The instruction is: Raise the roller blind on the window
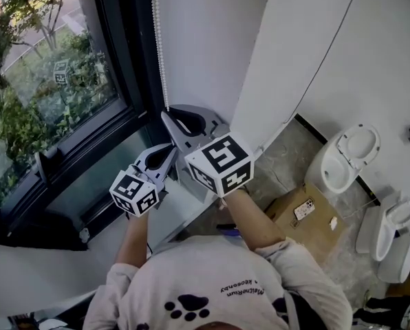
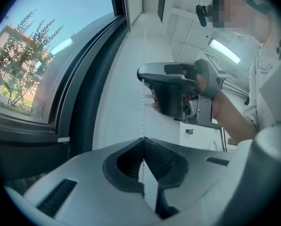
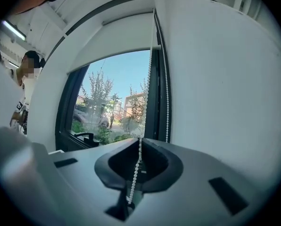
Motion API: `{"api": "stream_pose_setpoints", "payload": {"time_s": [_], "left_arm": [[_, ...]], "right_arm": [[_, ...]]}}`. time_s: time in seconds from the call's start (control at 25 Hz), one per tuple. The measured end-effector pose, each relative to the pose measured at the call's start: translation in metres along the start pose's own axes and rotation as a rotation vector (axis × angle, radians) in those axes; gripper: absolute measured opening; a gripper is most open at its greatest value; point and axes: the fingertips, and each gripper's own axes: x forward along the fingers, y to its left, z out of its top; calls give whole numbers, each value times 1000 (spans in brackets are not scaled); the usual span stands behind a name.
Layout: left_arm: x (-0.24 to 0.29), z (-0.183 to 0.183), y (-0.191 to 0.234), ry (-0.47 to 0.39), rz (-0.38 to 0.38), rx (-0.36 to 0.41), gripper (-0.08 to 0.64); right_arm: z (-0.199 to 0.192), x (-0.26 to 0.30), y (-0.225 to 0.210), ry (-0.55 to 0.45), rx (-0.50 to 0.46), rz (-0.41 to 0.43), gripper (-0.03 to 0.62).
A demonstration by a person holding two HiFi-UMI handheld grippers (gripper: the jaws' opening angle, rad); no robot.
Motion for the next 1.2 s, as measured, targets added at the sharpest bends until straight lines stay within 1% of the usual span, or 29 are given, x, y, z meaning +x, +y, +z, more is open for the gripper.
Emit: {"api": "stream_pose_setpoints", "payload": {"time_s": [0.16,0.28,0.44,0.52,0.68,0.8,0.88,0.96,1.0,1.04,1.08,1.2], "left_arm": [[0,-8,0,14,3,-2,8],[-1,-20,2,29,13,-12,8],[-1,-35,2,41,15,-31,8],[-2,-43,2,43,15,-32,8],[-3,-50,-1,43,5,-21,8],[-3,-50,0,56,11,9,9],[-5,-50,-1,70,-2,8,9],[-8,-45,-4,64,-23,-14,16],[-10,-40,-6,49,-31,-29,38],[-12,-33,-8,33,-40,-41,74],[-15,-24,-9,17,-47,-47,89],[-24,6,-8,-31,-45,-44,89]], "right_arm": [[-6,1,2,4,17,9,17],[-18,2,2,14,51,18,11],[-33,2,4,14,69,20,11],[-40,2,4,15,59,12,11],[-49,1,5,26,-9,-17,9],[-49,1,6,20,6,-12,9],[-49,1,4,20,21,-10,9],[-50,1,2,22,32,-10,9],[-50,1,1,22,37,-10,9],[-50,1,0,21,41,-10,9],[-50,1,-1,20,46,-11,9],[-50,1,-1,18,48,-12,9]]}}
